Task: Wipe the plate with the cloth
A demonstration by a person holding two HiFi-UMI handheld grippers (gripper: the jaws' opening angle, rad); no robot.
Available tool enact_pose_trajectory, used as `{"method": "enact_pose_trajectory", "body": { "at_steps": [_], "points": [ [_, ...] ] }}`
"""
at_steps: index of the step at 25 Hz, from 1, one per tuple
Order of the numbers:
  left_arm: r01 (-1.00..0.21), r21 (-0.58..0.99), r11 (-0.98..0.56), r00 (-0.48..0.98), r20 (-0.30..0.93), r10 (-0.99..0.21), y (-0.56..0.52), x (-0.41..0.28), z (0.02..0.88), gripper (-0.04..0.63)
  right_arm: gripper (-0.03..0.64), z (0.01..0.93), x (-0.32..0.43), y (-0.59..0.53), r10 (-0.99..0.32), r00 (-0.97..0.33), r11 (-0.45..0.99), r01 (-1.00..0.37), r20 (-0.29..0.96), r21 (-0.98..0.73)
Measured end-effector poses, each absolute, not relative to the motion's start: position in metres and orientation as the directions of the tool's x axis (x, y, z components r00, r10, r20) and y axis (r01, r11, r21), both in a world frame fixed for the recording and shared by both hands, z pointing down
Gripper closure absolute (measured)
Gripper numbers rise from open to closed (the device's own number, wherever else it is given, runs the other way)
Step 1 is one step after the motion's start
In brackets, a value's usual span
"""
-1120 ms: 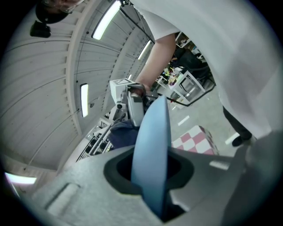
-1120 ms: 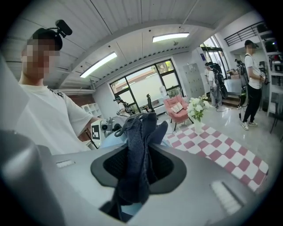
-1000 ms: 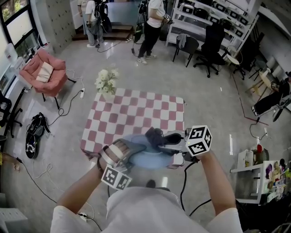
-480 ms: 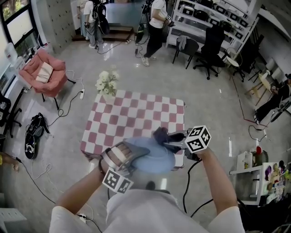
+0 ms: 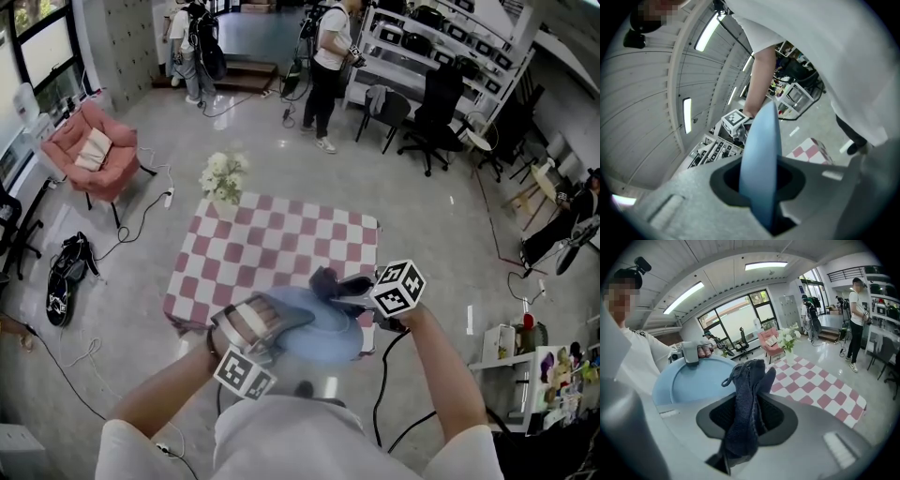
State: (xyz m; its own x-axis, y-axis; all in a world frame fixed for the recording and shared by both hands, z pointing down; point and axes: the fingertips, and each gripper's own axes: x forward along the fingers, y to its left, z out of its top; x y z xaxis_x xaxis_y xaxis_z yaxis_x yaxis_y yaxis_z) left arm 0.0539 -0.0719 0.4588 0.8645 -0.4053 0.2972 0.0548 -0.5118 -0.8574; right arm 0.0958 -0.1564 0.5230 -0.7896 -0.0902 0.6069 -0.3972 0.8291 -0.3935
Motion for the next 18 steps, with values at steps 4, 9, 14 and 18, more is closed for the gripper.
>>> {"method": "enact_pose_trajectory", "body": {
  "at_steps": [4,9,14,18],
  "points": [
    [0.06,-0.852,-0.52,0.862,0.307,-0.403,-0.071,0.057,0.462,0.523,0.499,0.513,0.083,-0.144,-0.04,-0.785,0.865,-0.337,0.619,-0.372],
    [0.088,-0.853,-0.514,0.862,0.324,-0.39,-0.064,0.062,0.467,0.522,0.499,0.497,0.057,-0.122,0.047,-0.809,0.894,-0.227,0.586,-0.386],
    [0.082,-0.857,-0.509,0.866,0.314,-0.389,-0.06,0.066,0.468,0.522,0.499,0.478,0.04,-0.115,0.11,-0.846,0.895,-0.144,0.521,-0.423],
    [0.091,-0.865,-0.494,0.871,0.309,-0.381,-0.052,0.07,0.467,0.522,0.5,0.473,0.033,-0.118,0.128,-0.869,0.879,-0.123,0.477,-0.46]
  ]
}}
